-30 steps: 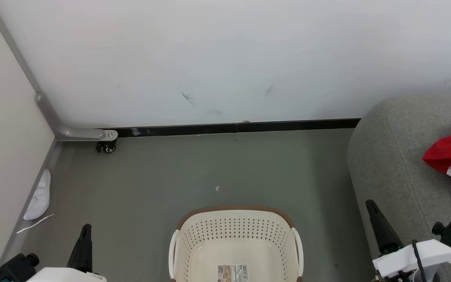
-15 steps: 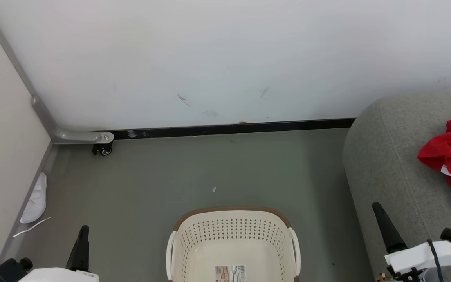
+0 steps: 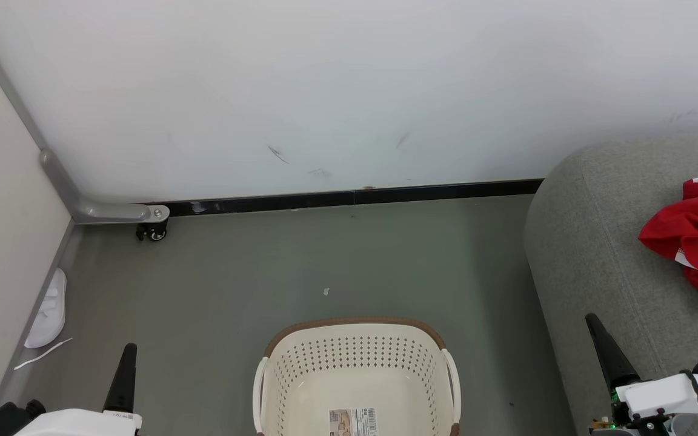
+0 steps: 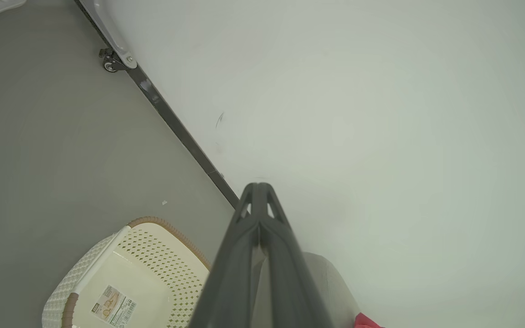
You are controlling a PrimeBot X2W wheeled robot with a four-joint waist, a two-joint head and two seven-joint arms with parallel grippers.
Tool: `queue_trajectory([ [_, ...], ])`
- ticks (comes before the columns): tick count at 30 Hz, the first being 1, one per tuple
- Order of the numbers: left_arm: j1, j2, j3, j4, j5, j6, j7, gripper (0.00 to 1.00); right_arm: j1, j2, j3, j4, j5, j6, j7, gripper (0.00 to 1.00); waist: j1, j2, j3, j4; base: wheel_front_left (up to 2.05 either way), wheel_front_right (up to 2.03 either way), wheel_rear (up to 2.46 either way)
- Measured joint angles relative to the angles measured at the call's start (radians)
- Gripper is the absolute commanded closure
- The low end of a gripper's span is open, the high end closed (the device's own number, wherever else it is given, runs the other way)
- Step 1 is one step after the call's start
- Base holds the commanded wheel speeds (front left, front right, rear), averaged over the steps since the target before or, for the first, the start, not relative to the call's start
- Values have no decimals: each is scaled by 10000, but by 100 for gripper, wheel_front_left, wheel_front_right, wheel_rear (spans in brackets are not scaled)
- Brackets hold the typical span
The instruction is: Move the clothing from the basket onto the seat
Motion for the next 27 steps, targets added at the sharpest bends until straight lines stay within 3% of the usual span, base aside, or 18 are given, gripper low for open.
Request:
queue_trajectory([
  [27,-240,-171,433,115,-3177,-270,920,100,-421,8,-581,387,3770,0,861,100,-8,0,39,-268,0,0,0],
])
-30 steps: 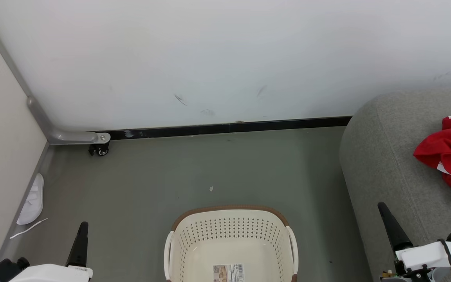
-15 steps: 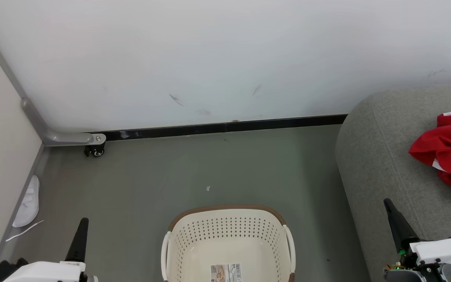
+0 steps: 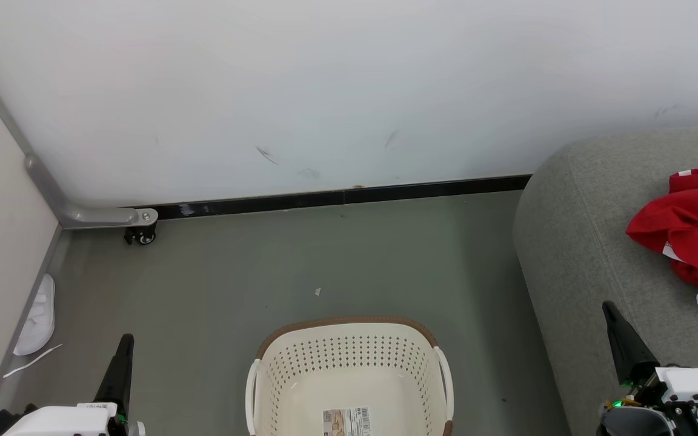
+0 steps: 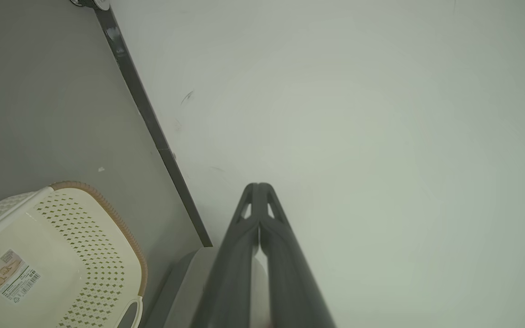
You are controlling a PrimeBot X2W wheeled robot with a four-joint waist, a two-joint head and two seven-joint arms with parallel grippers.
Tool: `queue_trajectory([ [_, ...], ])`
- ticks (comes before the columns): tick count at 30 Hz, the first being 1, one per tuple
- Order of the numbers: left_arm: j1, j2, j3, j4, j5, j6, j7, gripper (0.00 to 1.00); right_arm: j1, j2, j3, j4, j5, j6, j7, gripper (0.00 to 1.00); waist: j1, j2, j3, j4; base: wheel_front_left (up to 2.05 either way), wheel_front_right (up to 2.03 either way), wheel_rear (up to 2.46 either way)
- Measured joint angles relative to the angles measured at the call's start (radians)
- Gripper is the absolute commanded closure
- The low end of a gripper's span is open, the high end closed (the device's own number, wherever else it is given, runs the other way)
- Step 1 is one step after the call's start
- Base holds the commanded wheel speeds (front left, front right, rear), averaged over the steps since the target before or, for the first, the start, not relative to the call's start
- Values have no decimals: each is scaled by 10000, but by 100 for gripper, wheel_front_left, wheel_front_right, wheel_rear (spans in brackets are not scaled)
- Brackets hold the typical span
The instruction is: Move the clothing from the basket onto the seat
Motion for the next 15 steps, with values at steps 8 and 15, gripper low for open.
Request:
queue_trajectory([
  [8,-4,-8,6,6,-79,-44,0,100,7,2,-19,75,134,0,6,100,-1,0,1,-2,0,0,0],
  [15,-4,-8,4,6,-79,-44,0,100,7,2,-23,84,134,0,15,100,-1,0,2,-2,0,0,0],
])
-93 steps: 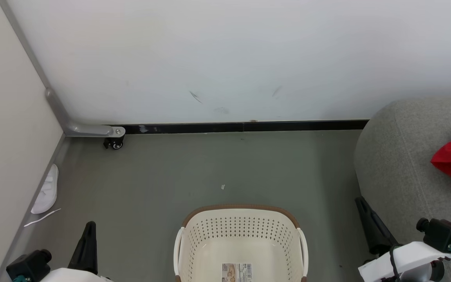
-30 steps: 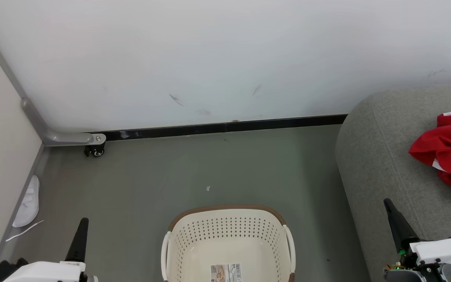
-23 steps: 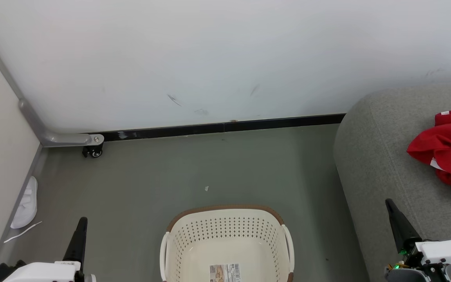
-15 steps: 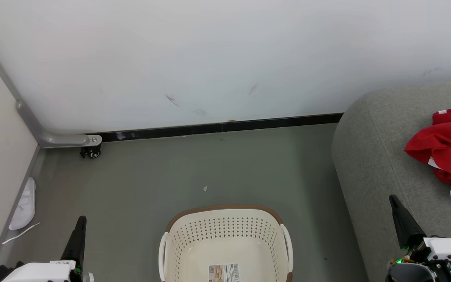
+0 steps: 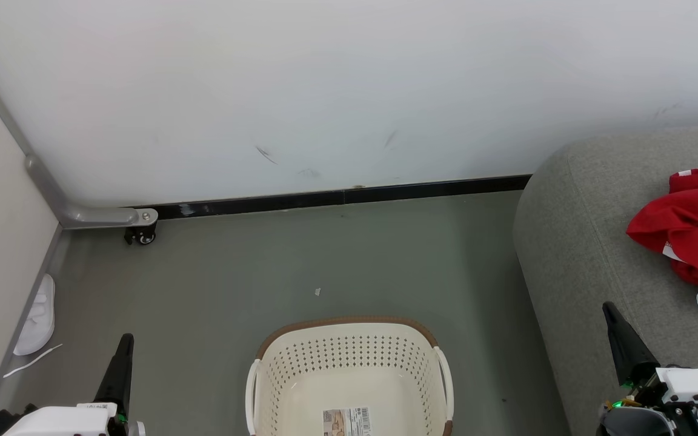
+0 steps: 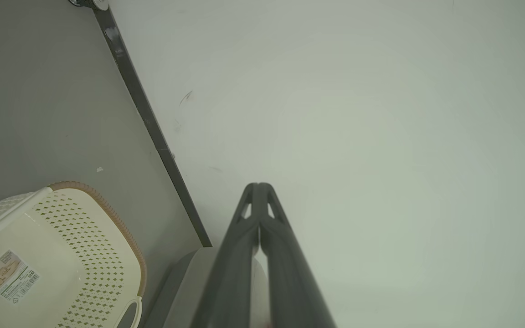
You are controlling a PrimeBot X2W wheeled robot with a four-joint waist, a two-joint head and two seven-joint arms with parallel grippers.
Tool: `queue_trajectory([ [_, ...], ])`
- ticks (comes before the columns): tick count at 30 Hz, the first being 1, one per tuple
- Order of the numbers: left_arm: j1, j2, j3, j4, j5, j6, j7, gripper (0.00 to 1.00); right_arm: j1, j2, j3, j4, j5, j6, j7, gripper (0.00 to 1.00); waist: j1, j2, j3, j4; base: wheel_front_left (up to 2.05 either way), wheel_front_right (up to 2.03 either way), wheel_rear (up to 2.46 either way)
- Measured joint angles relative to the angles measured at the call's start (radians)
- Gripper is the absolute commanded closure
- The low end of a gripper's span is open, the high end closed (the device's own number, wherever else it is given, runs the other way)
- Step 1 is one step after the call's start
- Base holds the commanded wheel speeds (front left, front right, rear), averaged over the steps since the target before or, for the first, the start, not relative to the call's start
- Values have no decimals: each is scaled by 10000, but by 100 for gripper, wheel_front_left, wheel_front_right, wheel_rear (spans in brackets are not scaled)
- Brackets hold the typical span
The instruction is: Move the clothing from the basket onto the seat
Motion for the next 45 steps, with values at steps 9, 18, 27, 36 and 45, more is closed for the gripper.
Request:
queue_trajectory([
  [9,0,0,0,0,0,0,0,100,0,6,-8,10,0,-2,2,100,-1,0,1,0,0,0,0],
  [18,0,0,-2,0,0,0,0,100,0,10,-15,15,0,-2,48,100,-1,0,1,0,0,0,0],
  [27,0,0,-2,0,0,0,-2,100,-1,13,-23,19,0,0,67,100,-2,0,2,-1,0,0,0],
  [36,0,0,-4,0,-2,0,-2,100,-1,21,-31,21,0,-2,73,100,-2,0,2,-1,0,0,0],
  [45,0,0,-6,-2,-2,0,-2,100,-1,27,-38,23,0,-2,73,100,-2,0,3,-1,0,0,0],
])
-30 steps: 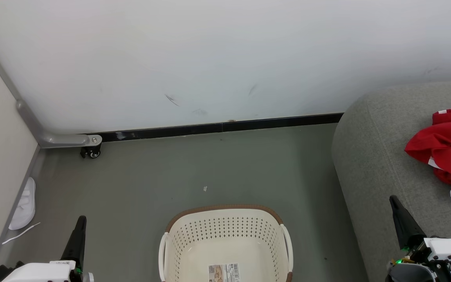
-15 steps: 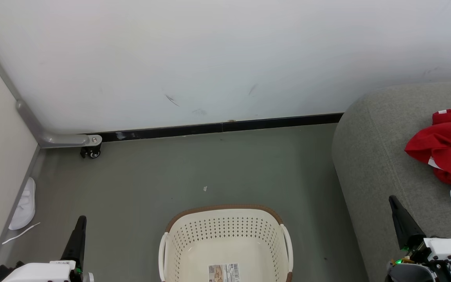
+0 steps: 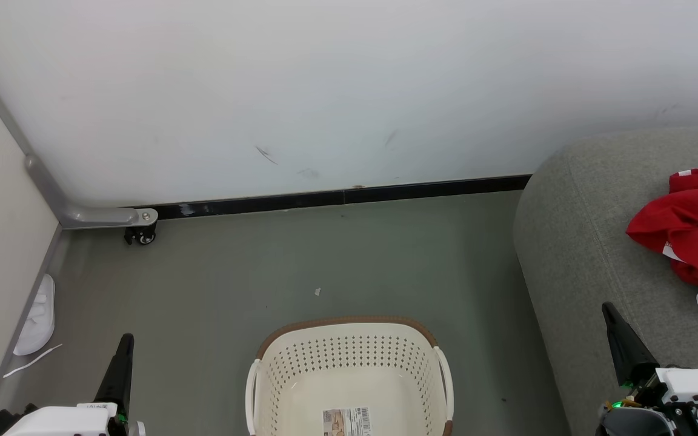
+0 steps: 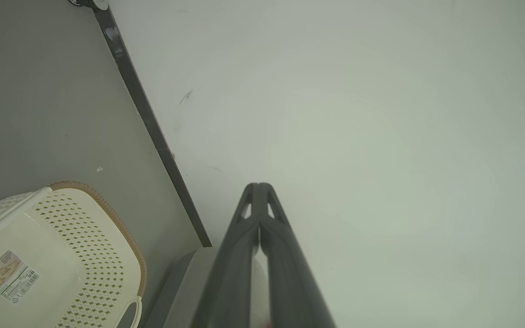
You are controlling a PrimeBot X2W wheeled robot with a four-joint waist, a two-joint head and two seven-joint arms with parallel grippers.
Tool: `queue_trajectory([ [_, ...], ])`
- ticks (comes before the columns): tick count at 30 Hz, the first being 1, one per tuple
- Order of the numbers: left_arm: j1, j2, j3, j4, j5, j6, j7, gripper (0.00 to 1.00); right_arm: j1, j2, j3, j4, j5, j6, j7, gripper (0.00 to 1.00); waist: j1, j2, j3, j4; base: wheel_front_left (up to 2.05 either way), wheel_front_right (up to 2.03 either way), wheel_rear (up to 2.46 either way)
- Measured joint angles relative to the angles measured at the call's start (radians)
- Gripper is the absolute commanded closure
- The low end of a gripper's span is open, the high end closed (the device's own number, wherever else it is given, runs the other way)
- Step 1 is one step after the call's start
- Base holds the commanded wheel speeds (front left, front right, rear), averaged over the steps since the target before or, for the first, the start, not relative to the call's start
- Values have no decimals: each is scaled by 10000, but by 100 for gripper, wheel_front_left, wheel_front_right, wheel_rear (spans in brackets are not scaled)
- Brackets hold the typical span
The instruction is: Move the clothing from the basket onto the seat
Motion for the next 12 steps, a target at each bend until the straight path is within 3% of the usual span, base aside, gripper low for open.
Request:
queue_trajectory([
  [12,0,0,0,0,-36,0,0,100,0,6,-8,2,-2,2,0,100,0,0,0,0,0,0,0],
])
